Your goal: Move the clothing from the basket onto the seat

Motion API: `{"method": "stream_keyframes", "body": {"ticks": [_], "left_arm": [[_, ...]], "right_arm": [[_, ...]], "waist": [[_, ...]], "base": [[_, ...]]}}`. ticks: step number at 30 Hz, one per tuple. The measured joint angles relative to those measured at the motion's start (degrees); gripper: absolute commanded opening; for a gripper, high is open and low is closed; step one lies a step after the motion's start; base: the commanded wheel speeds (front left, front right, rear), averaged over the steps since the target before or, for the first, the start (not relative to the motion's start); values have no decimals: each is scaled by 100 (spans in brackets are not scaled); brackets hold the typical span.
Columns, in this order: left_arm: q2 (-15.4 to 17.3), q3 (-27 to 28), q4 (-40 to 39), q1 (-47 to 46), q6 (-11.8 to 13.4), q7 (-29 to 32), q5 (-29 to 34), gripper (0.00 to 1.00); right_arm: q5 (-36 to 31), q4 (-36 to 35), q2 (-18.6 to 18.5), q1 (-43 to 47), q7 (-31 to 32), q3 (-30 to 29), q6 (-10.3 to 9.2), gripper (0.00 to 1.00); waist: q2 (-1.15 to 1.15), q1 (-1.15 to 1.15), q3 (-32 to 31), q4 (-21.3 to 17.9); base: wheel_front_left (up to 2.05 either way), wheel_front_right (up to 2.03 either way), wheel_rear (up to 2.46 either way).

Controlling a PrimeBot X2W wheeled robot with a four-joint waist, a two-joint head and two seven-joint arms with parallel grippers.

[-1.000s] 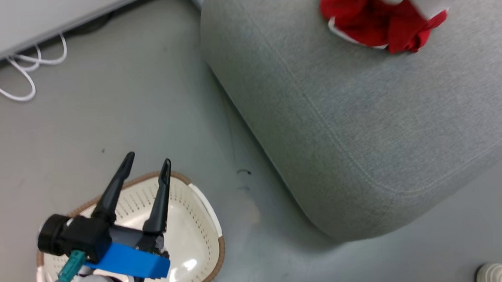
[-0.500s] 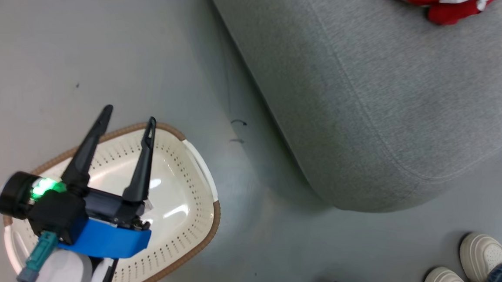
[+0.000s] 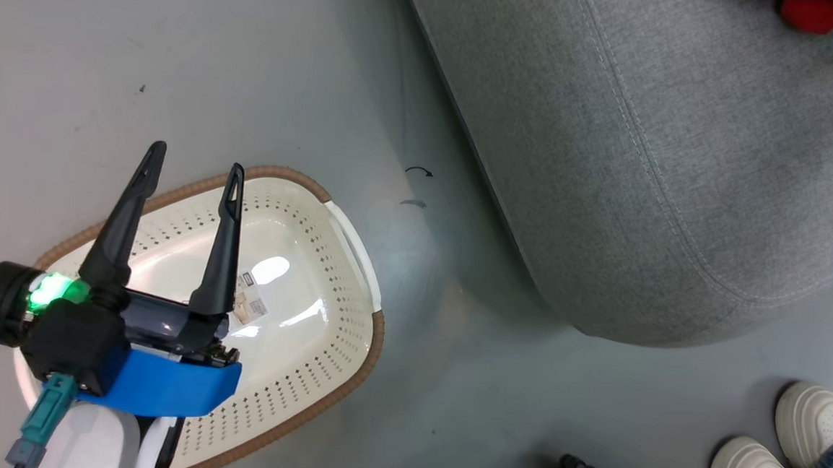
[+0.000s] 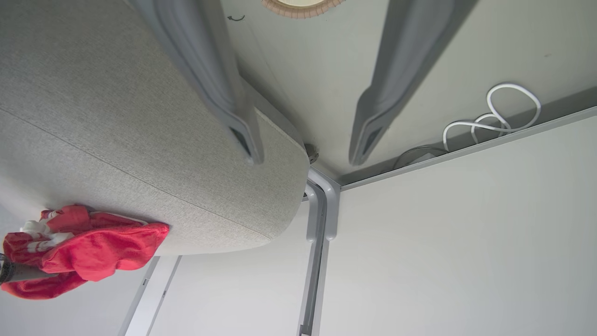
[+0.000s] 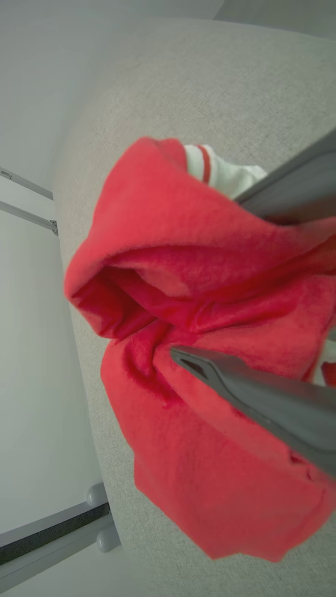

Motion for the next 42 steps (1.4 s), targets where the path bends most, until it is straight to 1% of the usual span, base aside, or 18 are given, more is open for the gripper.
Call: {"method": "stream_keyframes", "body": {"ticks": [8,13,17,24,25,26,29,32,36,42], "left_arm": [[-229,-110,420,18,25,-207,-154,100],[-477,-177,831,158,24,-360,-268,100],[-662,-176,1118,307,25,-441,-365,100],[-983,-29,1492,653,23,-474,-492,100],[-1065,60,1497,752,16,-474,-498,100],[-1065,60,1497,752,16,-474,-498,100],[-1171,207,1553,936,-3,-475,-497,100],[-1288,342,1596,1074,-26,-475,-485,100],[-1410,493,1736,1304,-45,-474,-446,100],[-1516,706,1840,1509,-83,-475,-390,100]], "right_arm": [[-331,370,-57,66,-208,46,0,100],[-419,545,-52,424,-236,207,0,100],[-363,566,-49,686,-333,390,0,100],[-370,392,-63,1432,-586,942,0,100],[-334,274,-42,1645,-616,1078,0,100],[-334,274,-42,1645,-616,1078,0,100],[-101,47,86,1933,-639,1250,0,100],[109,-337,141,2275,-667,1327,0,100],[293,-1016,294,2899,-649,1470,0,100],[436,-2194,493,3841,-370,1662,0,100]], "waist": [[0,0,-442,64],[0,-1,-925,107],[0,-1,-1372,152],[0,-2,-2164,247],[0,-2,-2387,285],[0,-2,-2387,285],[0,-2,-2686,352],[0,-2,-2927,439],[1,-2,-3225,572],[1,-2,-3505,802]], "base": [[0,0,0],[0,0,0],[0,0,0],[0,0,0],[0,0,0],[0,0,0],[0,0,0],[0,0,0],[0,0,0],[0,0,0]]}}
